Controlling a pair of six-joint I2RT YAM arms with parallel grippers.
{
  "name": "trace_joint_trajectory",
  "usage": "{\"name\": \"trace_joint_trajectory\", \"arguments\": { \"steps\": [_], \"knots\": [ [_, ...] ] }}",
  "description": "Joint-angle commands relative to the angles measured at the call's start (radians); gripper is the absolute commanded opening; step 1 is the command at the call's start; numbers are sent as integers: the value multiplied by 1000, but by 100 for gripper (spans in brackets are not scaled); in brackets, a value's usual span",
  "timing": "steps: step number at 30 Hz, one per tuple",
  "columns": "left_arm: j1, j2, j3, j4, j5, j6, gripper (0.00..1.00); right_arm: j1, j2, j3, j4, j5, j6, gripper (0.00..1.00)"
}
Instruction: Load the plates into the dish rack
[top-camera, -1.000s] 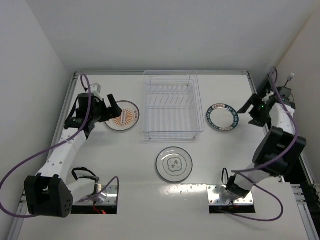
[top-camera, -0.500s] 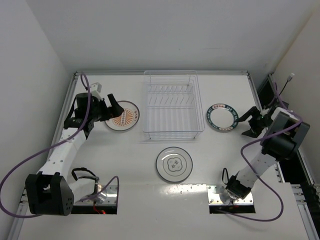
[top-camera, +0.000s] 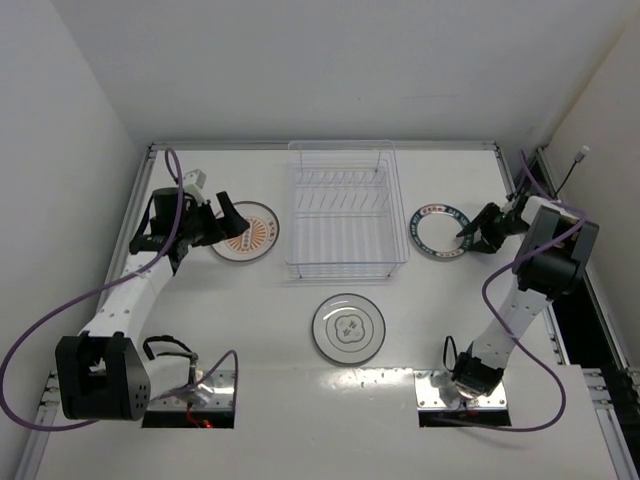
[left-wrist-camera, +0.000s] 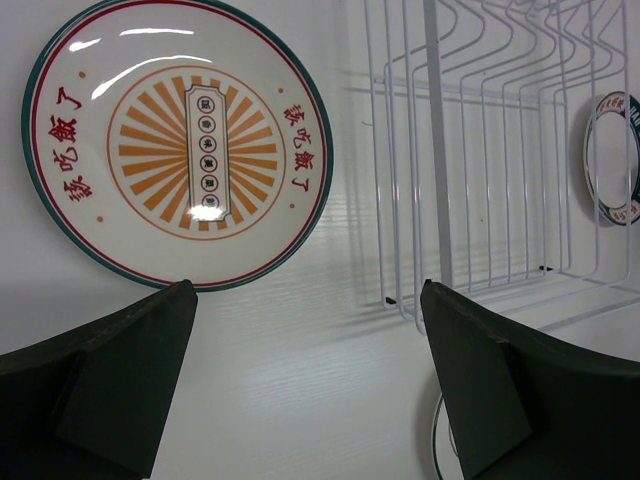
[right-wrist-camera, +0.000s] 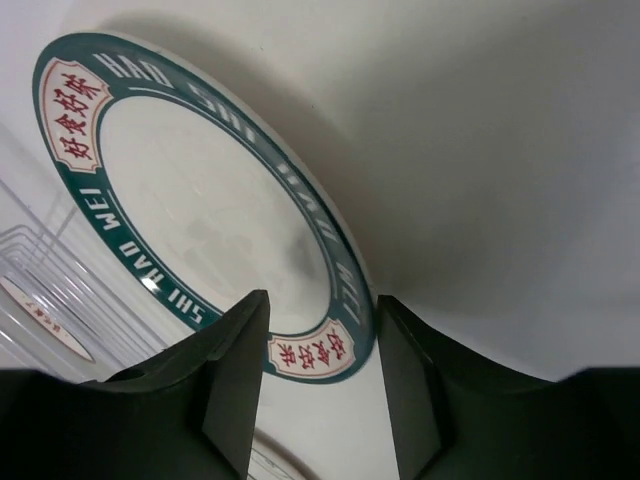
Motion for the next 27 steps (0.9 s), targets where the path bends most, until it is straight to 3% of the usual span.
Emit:
{"name": "trace_joint_trajectory", "arguments": {
  "steps": [1,4,14,22,27],
  "knots": [
    [11,-1,9,2,-12,28,93,9,31,64,-13,22,21,42],
    [11,-1,9,-18,-30,37,93,19,40,104,-25,42,21,29],
    [11,-10,9,-27,-49,37,93,47,69,142,-71,69,12,0],
    [11,-10,9,-37,-58,46,93,47,37,101,-59,60,-16,0],
    [11,-10,9,-37,-58,46,93,58,-110,49,-24,105,-16,0]
  ]
}}
